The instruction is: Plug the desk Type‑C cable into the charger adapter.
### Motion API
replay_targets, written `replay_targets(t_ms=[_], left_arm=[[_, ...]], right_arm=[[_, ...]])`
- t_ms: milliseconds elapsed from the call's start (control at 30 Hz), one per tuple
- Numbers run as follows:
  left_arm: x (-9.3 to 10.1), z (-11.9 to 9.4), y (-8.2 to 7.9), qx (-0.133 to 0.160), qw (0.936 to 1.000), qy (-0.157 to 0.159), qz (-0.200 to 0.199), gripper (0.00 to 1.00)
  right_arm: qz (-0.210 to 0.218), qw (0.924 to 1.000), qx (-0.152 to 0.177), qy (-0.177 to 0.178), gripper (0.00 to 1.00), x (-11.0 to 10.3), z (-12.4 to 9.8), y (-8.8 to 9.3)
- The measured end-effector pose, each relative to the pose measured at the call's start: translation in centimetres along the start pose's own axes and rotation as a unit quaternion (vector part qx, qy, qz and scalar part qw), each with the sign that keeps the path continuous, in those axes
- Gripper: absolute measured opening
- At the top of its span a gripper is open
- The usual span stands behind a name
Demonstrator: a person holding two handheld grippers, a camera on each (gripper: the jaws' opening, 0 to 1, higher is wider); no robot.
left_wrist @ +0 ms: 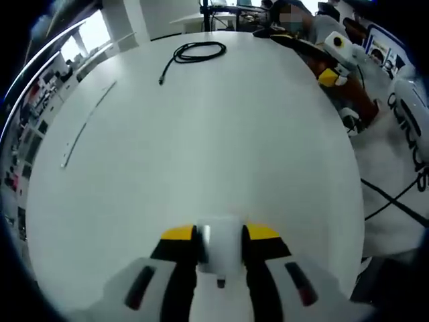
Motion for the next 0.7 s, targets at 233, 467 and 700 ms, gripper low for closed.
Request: replay_targets(t_ms=[233,467,700], left_arm=[[1.8,0.2,-0.1,-0.002,1.0,0.007,0.0,0.25],[4.3,0.0,-0.3,-0.014,0.9998,0.015,0.006,0.25],[6.5,-0.1,-0.5,-0.023,0.9992,0.029,0.014,0.25]], right_arm=[[0.003,1.0,-0.001,0.002,0.99,0.1,-0.1,0.1],[0.007,1.0,-0.002,-0.001,0.99,-0.1,-0.1,0.3],[0.009,0.9999,-0.003,-0.005,0.99,-0.2,0.0,0.3]])
Point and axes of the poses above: the point that each gripper's makers call its tool centre point, and the gripper's own axes: z roughly forward along the fingers, x roughly to its right, y roughly out of its underside, the point moved 4 cm from there along -z, roughly backward along the fingers, and after that the axes turned 7 degrees about z, right-handed, at the moved point
